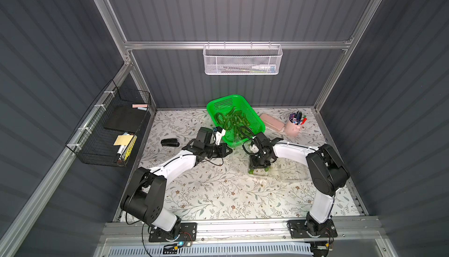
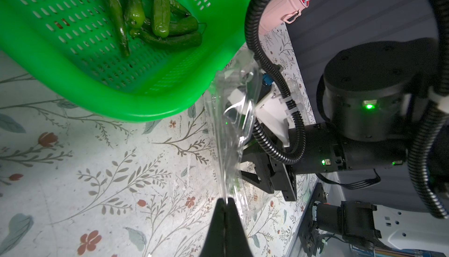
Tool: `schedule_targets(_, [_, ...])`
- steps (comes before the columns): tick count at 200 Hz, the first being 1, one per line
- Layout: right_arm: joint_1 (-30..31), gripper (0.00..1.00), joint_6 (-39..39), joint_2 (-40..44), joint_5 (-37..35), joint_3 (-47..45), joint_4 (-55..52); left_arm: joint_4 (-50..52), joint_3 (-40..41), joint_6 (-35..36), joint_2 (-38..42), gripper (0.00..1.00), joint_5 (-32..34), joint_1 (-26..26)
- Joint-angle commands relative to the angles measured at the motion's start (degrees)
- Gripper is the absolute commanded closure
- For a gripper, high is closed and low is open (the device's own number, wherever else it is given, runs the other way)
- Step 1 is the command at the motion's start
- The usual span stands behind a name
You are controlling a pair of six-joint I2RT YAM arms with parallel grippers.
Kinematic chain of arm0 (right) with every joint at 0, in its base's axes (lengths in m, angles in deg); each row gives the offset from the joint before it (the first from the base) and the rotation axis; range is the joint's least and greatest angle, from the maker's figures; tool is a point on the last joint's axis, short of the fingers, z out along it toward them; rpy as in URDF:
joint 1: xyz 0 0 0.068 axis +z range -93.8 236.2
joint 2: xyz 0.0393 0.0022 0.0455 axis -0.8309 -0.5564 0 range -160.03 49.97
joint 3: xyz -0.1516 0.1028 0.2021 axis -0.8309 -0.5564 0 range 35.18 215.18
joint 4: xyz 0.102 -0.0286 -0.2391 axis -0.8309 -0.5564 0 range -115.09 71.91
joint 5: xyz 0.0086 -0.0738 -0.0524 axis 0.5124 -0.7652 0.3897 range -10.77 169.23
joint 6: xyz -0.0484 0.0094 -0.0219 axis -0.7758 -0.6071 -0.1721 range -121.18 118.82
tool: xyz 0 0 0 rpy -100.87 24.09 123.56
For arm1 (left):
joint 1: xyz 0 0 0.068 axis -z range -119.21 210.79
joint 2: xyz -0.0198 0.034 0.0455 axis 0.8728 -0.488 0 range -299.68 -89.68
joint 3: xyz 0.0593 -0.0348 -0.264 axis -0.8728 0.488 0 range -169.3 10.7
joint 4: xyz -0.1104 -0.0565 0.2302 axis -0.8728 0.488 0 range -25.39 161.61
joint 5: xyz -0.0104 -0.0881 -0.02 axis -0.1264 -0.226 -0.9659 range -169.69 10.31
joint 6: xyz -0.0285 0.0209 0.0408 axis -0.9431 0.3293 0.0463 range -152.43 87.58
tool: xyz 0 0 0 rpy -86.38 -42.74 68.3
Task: Take small green peppers out of containers
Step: Pick up the green pepper from the packing box, then place the green pepper in the basket.
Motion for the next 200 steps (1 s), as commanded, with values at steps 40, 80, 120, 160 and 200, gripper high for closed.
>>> schedule_targets(40, [0.1,0.89,-0.94,0.22,-5.23,-0.72,-2.9,1.1,-1.55,1.06,-0.83,1.0,-0.15,-0.26])
schedule_targets(80, [-0.55,0.94,-1.27,8.52,-3.94,1.48,-2.73,0.77,-1.16,1.01,-1.1,1.0,0.15,-0.17])
schedule_targets(120, [-5.04,0.94,-0.59,9.58,-1.98,12.84,0.41,0.73,-1.22,0.84,-0.98,1.0,0.2,0.09])
schedule_targets(160, [-6.6,0.81,0.93,-6.77,-1.48,36.48,7.27,0.97,-1.43,0.84,-0.89,1.0,0.46,0.18])
schedule_targets(200, [-6.67,0.64,1.17,-15.06,-0.06,56.32,-14.73,1.7,-2.49,1.22,-1.05,1.0,0.78,0.36])
